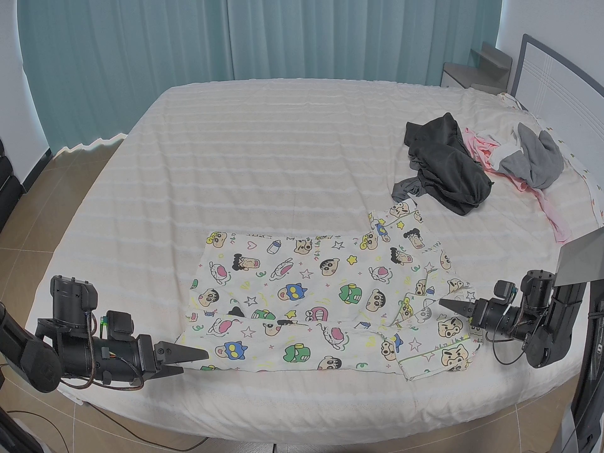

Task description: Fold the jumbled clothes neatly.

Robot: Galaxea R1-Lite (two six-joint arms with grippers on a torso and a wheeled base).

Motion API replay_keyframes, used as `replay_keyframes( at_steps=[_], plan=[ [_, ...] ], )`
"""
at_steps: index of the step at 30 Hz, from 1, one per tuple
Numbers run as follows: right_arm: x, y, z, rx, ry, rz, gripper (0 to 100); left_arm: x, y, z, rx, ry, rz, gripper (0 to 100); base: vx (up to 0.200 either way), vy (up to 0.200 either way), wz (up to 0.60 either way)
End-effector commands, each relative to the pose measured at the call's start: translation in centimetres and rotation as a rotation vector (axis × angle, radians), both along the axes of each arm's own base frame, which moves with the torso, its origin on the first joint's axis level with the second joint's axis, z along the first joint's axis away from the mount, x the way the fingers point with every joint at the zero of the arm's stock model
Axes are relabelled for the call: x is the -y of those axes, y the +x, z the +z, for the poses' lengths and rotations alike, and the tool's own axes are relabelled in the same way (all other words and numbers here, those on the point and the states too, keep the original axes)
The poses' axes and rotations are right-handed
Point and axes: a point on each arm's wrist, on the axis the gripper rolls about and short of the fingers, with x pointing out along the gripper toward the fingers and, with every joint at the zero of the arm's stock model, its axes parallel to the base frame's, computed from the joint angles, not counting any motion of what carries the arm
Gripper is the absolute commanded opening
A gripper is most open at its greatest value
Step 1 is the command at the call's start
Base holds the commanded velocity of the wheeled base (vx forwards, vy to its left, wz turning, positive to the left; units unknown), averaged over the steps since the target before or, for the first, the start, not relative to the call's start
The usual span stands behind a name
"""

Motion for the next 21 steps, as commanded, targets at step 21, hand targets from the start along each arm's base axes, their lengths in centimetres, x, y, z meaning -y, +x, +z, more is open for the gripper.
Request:
replay_keyframes(
  at_steps=[21],
  plan=[
    [-0.3, -2.1, 5.2, 0.106, 0.002, -0.053, 100, 0.1, 0.2, 0.1, 0.011, -0.007, 0.003, 100, 0.171, 0.000, 0.00]
  ],
)
